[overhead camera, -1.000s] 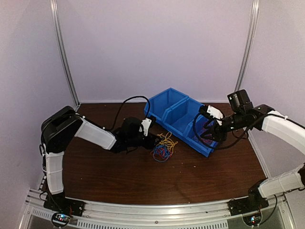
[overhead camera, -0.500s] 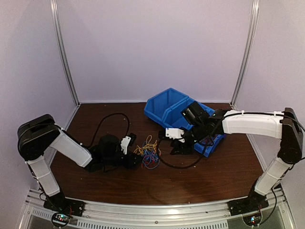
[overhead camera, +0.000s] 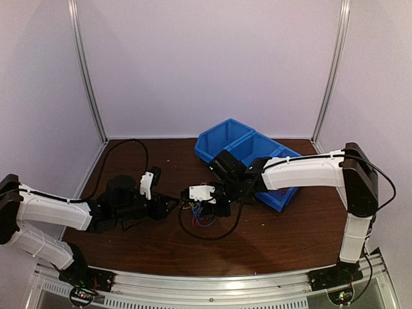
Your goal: Untangle the cables
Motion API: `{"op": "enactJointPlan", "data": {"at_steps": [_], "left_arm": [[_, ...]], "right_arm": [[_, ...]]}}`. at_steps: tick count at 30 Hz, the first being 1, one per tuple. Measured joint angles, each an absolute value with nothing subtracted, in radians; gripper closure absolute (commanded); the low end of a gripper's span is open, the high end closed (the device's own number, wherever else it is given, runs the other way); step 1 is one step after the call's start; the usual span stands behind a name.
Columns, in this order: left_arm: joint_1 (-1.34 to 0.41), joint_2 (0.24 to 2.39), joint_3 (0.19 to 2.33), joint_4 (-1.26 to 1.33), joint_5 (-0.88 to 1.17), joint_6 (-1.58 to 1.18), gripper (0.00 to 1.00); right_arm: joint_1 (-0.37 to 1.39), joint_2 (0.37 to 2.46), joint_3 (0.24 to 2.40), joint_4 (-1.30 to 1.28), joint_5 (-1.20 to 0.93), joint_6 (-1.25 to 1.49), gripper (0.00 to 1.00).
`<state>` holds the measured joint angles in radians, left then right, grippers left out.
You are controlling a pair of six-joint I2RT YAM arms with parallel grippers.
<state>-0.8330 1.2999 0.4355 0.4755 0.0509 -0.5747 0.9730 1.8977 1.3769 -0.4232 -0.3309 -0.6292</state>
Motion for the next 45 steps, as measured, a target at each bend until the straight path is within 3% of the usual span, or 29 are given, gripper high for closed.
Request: {"op": "enactJointPlan", "data": {"at_steps": [8,15,20,24,38,45], "left_arm": [[-0.833,1.222,0.433,0.389,-0.047,-0.548,0.49],[-0.833,1.206,0.427,0.383,-0.083,-0.540,0.49],[-0.833,1.207,0.416,0.382,-0.091,-0.535,0.49],[-0.833,1.220,0.416,0.388,-0.089,-0.522,0.49],[-0.833,1.280,0.419,0.395,-0.073,-0.505,0.49],[-0.833,1.280,0.420,0.395,-0.071,-0.505,0.49]], "right_arm": [[0.973,1.982,1.444,-0.408,-0.282,-0.609,0.75],[0.973,2.019,1.455,-0.417,-0.263,-0.593,0.91],[0.971,2.018,1.480,-0.423,-0.257,-0.587,0.92],[0.971,2.014,1.495,-0.432,-0.257,-0.576,1.00],[0.970,1.968,1.500,-0.450,-0.253,-0.567,0.92],[0.964,1.985,1.502,-0.456,-0.248,-0.550,0.77]]}}
